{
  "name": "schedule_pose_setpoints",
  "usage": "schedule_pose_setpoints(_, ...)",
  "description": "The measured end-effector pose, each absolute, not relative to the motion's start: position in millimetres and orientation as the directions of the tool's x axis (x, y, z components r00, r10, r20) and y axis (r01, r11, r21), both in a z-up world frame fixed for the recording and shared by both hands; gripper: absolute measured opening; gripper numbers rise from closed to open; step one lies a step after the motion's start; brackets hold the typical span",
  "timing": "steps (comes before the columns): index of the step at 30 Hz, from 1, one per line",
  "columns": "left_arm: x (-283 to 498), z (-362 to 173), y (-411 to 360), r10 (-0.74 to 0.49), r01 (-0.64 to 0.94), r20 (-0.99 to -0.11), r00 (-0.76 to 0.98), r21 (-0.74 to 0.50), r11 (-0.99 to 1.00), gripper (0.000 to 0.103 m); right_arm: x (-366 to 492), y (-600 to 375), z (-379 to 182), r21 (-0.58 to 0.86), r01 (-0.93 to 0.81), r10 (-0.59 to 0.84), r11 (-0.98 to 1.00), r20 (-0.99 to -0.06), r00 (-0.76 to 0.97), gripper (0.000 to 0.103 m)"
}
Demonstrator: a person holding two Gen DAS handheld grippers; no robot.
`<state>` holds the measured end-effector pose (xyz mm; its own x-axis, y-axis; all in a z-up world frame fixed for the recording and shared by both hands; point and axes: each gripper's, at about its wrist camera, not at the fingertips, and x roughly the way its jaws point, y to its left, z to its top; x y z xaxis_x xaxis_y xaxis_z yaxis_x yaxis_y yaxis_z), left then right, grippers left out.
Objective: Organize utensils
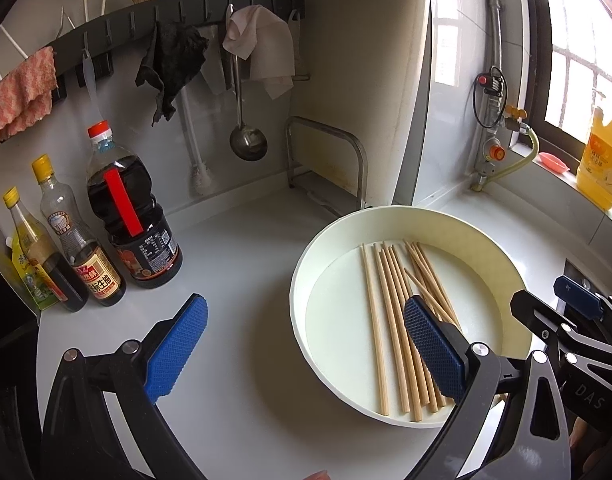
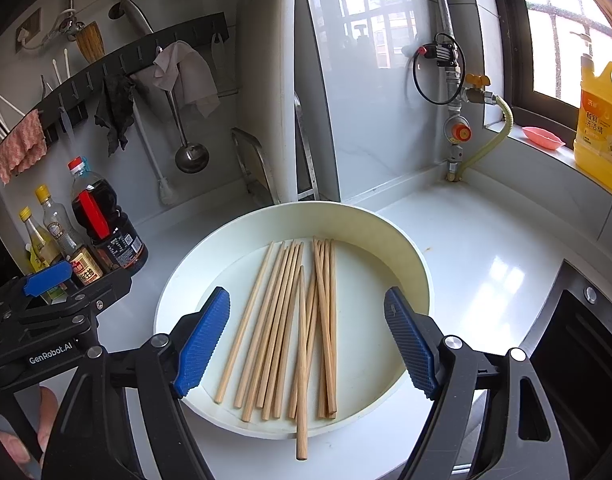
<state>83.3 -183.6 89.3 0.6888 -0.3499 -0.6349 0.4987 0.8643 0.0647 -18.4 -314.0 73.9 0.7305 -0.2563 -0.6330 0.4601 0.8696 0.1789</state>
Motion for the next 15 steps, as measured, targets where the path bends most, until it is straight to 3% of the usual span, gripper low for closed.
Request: schedule_pose_setpoints(15, 81.8, 88.7, -185.1, -0.355, 0.508, -0.636, 0.685, 0.067, 0.859, 0.097, -17.5, -312.3, 73.6, 0.176, 0.458, -0.255, 0.871, -0.636, 0.728, 0.076)
